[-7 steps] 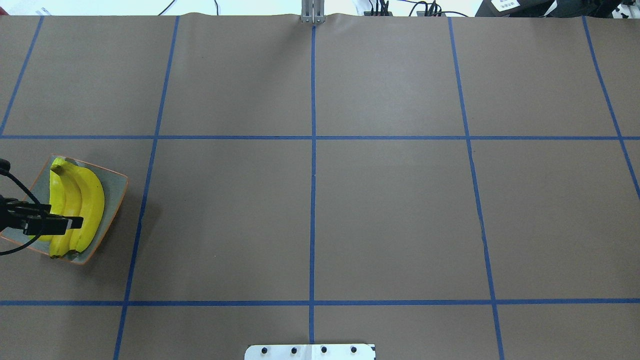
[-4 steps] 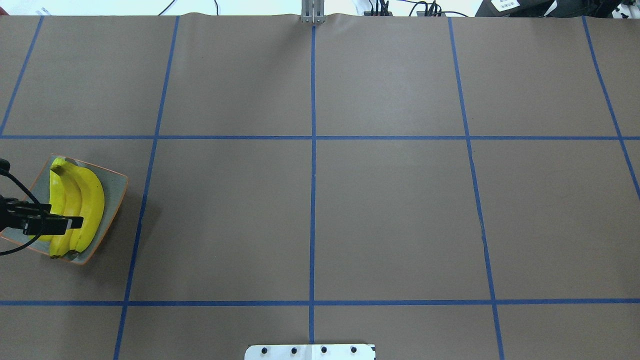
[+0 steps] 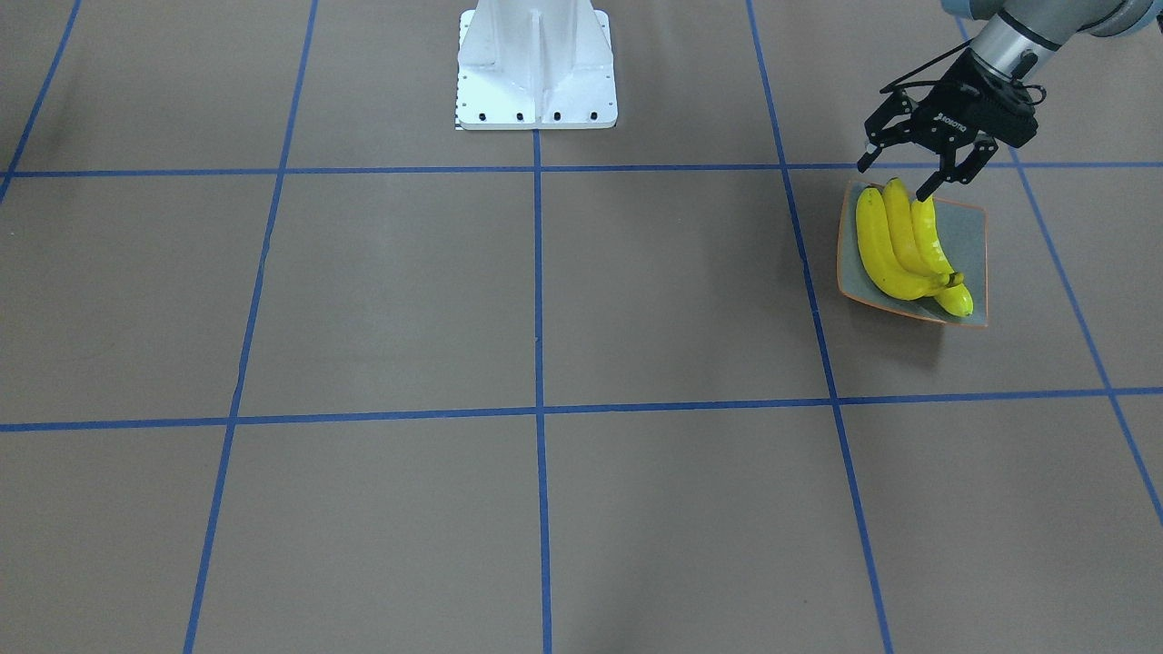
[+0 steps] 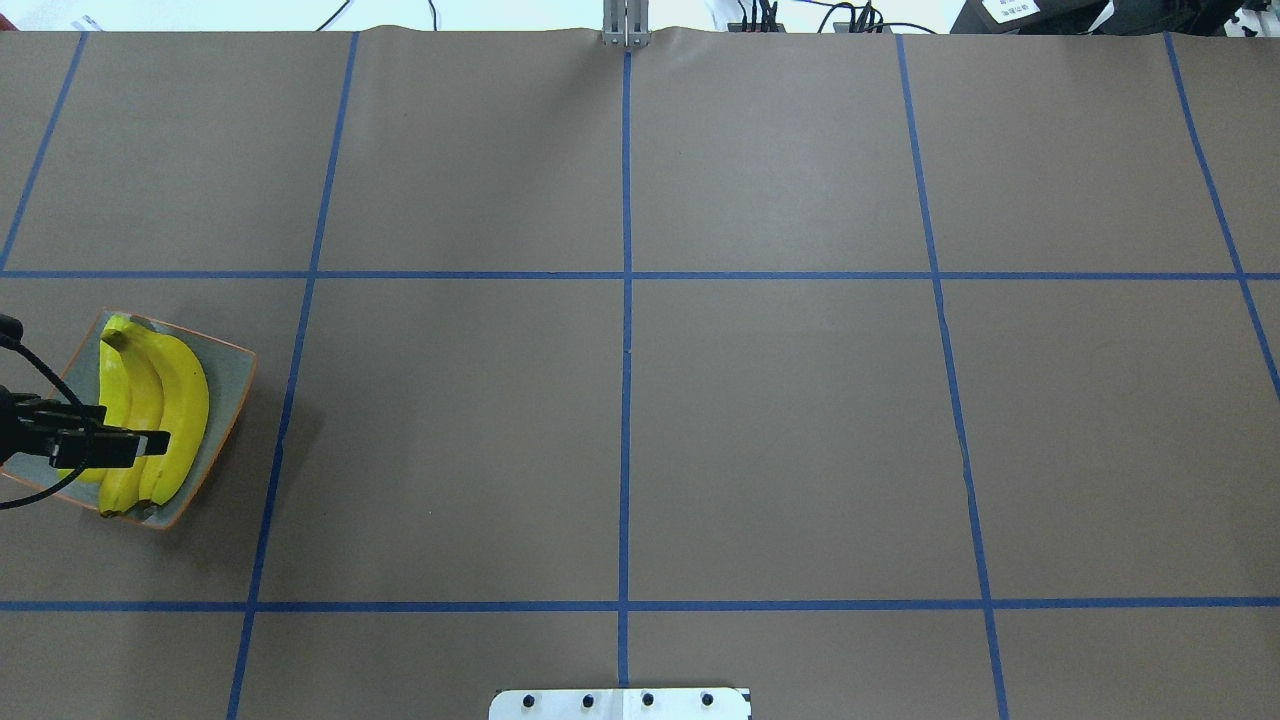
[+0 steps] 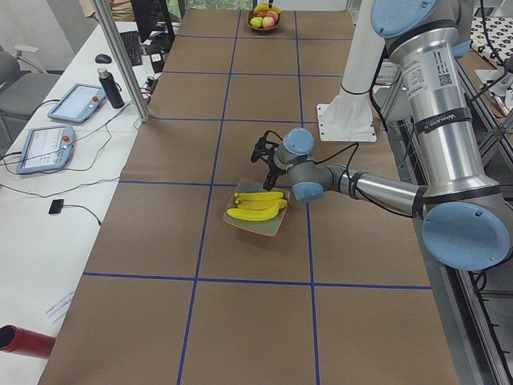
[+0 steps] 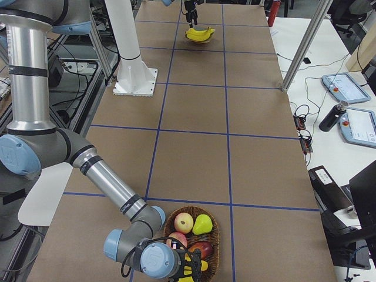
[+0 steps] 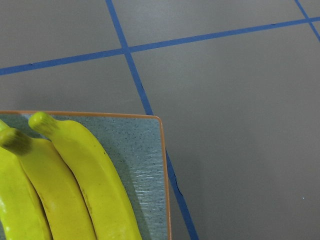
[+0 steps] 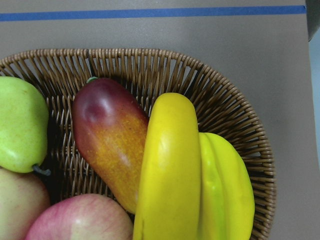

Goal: Transfer all bananas from basket to plate

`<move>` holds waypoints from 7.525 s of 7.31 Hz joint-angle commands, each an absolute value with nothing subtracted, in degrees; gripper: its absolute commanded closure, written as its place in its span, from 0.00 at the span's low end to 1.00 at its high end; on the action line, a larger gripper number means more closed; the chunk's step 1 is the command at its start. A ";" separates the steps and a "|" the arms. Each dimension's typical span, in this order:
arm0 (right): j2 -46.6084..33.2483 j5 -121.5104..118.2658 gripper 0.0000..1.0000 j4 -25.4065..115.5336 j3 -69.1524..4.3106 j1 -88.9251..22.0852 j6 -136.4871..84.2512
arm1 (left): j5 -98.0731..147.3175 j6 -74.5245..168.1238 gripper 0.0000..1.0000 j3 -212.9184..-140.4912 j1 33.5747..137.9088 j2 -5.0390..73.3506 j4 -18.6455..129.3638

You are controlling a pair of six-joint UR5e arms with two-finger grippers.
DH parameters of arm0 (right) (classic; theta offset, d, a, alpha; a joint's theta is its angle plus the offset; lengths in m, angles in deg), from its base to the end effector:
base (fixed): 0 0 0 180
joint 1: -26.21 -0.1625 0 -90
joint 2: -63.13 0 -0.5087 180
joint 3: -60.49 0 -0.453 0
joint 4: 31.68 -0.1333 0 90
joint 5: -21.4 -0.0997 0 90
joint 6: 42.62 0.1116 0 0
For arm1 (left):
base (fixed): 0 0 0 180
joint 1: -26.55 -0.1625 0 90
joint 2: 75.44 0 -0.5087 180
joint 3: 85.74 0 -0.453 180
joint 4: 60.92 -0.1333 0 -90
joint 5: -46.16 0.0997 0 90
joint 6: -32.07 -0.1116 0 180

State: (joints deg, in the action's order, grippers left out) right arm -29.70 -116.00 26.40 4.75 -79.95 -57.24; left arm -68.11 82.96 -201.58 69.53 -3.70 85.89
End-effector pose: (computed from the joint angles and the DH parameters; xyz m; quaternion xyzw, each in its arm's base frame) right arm 0.1685 -0.3975 1.0280 0.0667 -0.3981 0.0304 0.9144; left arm 0.2509 -0.3534 0.5399 0.2079 0.5097 0.0840 0.8306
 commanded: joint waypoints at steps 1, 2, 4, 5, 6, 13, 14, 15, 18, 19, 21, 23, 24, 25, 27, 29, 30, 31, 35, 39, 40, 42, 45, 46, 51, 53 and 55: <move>-29.51 -115.97 0.21 26.33 4.68 -78.65 -56.51 | -68.10 82.96 0.00 -201.49 69.52 -3.28 85.86; -29.51 -115.89 0.18 26.32 4.59 -78.47 -56.51 | -68.10 82.96 0.00 -201.40 69.52 -3.19 85.86; -29.25 -115.62 0.99 26.24 3.89 -78.12 -56.51 | -68.10 82.96 0.00 -201.40 69.52 -2.58 85.86; -29.25 -114.32 1.00 26.24 3.01 -78.11 -56.59 | -68.10 82.96 0.00 -201.40 69.52 -2.58 85.86; -29.16 -113.00 1.00 26.15 2.31 -78.11 -56.85 | -68.10 83.04 0.00 -201.40 69.52 -2.58 85.86; -29.42 -122.33 1.00 26.24 -20.77 -78.38 -38.45 | -68.72 84.01 0.00 -201.22 69.26 1.19 85.86; -29.25 -126.13 1.00 26.32 -25.42 -77.33 -34.66 | -68.80 84.01 0.00 -201.14 69.17 2.33 85.77; -29.25 -126.95 1.00 26.24 -29.39 -74.89 -28.36 | -68.81 85.32 0.00 -201.14 69.17 4.08 85.60; -28.64 -126.17 1.00 25.71 -43.36 -62.68 -3.06 | -74.69 101.19 0.00 -200.70 66.21 20.74 85.60; -26.72 -125.65 1.00 22.49 -44.27 -59.69 5.28 | -74.09 104.02 0.00 -199.48 63.66 24.72 85.25; -22.33 -116.30 1.00 9.86 -44.45 -47.77 28.79 | -73.99 108.25 0.00 -198.59 63.20 29.48 85.15; -16.10 -109.22 1.00 6.11 -44.72 -37.20 41.71 | -73.21 110.89 0.00 -197.80 62.41 33.26 85.07; -12.84 -107.29 1.00 6.28 -44.81 -33.07 45.06 | -73.11 112.56 0.00 -196.23 61.71 36.76 85.07; -9.33 -104.40 1.00 6.81 -44.63 -28.15 48.40 | -72.68 113.10 0.00 -194.91 61.27 39.23 85.07; -3.53 -96.50 1.00 12.05 -45.59 -19.27 54.38 | -69.00 113.02 0.00 -192.62 58.37 41.27 85.15; -1.91 -89.20 1.00 18.39 -49.27 -12.23 55.02 | -68.89 113.02 0.00 -192.70 58.19 41.46 85.15; -1.04 -87.60 1.00 22.42 -52.33 -10.02 57.12 | -68.89 113.02 0.00 -192.70 58.19 41.54 85.24; 0.62 -84.97 1.00 26.55 -54.28 -7.30 58.09 | -68.89 113.02 0.00 -192.70 58.19 41.54 85.24; 2.39 -78.53 1.00 27.91 -55.44 -2.09 58.10 | -68.89 112.93 0.00 -192.08 56.88 41.54 85.59; 2.40 -78.44 1.00 27.73 -55.35 -2.09 58.02 | -68.89 113.02 1.00 -192.87 56.08 41.54 85.68; 2.40 -78.36 0.98 27.82 -55.35 -2.09 57.67 | -68.81 113.02 1.00 -192.96 56.08 41.54 85.68; 2.22 -70.51 0.01 27.82 -55.35 -1.05 57.23 | -68.72 113.02 1.00 -192.87 56.25 41.46 85.59; 2.22 -70.88 0.00 30.95 -58.85 -2.95 54.42 | -68.63 112.93 1.00 -193.14 56.78 38.40 85.59; 1.61 -73.15 0.00 34.55 -59.48 -6.80 53.46 | -68.54 112.84 1.00 -194.53 57.13 33.42 85.59; -6.98 -81.41 0.00 46.19 -60.80 -18.33 36.01 | -66.18 97.42 1.00 -199.82 63.10 8.89 85.42; -13.39 -88.69 0.00 46.10 -60.63 -24.64 24.41 | -61.71 87.48 1.00 -199.64 63.55 0.45 85.07; -17.89 -92.67 0.00 45.84 -60.36 -29.58 15.07 | -59.06 82.44 1.00 -199.55 63.37 -5.19 85.07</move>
State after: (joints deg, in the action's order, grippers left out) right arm -15.07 -90.04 45.96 -60.51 -26.52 20.64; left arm -60.91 85.50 -199.63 63.47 -1.82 85.09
